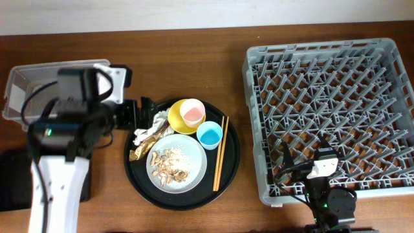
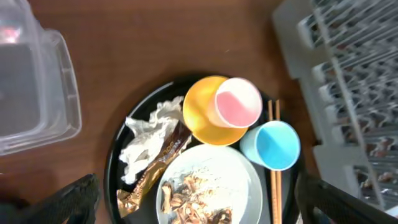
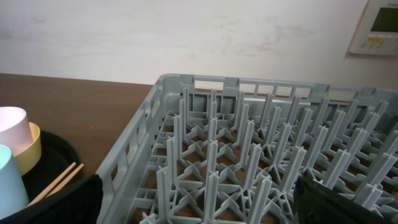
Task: Sort waste into correct bins and load items into the dishwasher rack
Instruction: 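Reach the left gripper over the crumpled white tissue on the tray, then grasp the crumpled tissue with the left gripper and lift it, then carry the tissue left and release it into the clear plastic bin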
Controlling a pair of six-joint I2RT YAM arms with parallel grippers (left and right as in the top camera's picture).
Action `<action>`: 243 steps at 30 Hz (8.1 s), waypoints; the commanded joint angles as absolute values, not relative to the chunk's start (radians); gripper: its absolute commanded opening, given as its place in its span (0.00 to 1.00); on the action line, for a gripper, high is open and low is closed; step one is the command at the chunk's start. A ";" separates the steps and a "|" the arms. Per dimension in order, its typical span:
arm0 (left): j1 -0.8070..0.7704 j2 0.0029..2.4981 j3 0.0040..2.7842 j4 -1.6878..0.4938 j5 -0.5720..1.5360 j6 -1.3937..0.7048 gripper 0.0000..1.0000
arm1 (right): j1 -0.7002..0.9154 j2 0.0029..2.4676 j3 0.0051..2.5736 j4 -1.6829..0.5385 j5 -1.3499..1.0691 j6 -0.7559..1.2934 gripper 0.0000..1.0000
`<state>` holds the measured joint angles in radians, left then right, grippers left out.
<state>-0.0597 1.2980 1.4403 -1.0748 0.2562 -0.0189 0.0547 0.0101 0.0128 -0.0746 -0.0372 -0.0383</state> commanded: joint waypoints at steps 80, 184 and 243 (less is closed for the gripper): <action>0.059 2.005 1.991 -1.351 0.078 -0.197 0.01 | 0.051 0.004 0.006 -0.078 -0.025 -0.045 0.98; 0.196 1.746 1.783 -1.052 -0.068 -0.420 0.00 | 0.051 0.004 0.006 -0.078 -0.025 -0.045 0.98; -0.123 1.851 1.219 -0.873 0.066 -0.029 0.62 | 0.051 0.004 0.006 -0.078 -0.025 -0.045 0.98</action>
